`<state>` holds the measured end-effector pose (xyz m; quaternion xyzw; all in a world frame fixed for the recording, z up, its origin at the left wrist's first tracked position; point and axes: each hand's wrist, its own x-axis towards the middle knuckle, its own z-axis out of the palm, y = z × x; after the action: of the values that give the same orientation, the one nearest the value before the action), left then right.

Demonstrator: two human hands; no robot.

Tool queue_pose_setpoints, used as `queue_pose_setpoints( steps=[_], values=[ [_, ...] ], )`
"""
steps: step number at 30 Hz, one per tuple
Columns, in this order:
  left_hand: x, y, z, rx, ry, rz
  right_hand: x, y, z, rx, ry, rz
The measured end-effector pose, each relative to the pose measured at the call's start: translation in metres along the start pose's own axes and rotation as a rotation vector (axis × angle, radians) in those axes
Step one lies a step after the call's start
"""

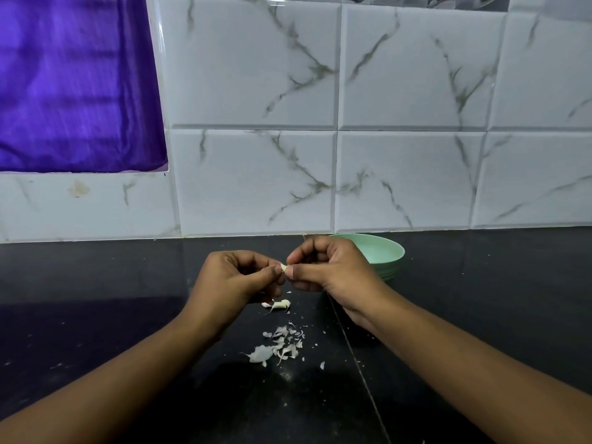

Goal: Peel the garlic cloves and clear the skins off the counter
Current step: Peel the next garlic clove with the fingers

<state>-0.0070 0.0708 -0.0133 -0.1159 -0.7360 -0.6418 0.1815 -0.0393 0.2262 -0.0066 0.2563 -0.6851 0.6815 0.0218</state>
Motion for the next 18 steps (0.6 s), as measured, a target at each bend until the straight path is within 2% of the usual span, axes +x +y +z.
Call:
queue_pose_setpoints(
  steps=[4,9,18],
  values=[
    [0.0,-0.003,0.002,0.017,0.026,0.011,0.0,-0.002,0.0,0.169,-0.021,0.119],
    [0.002,-0.002,0.002,-0.071,-0.014,-0.053,0.003,-0.005,-0.008,0.345,-0.115,0.283],
    [0.002,0.001,-0.001,-0.173,-0.06,-0.078,0.003,-0.007,-0.01,0.404,-0.227,0.335]
  ],
)
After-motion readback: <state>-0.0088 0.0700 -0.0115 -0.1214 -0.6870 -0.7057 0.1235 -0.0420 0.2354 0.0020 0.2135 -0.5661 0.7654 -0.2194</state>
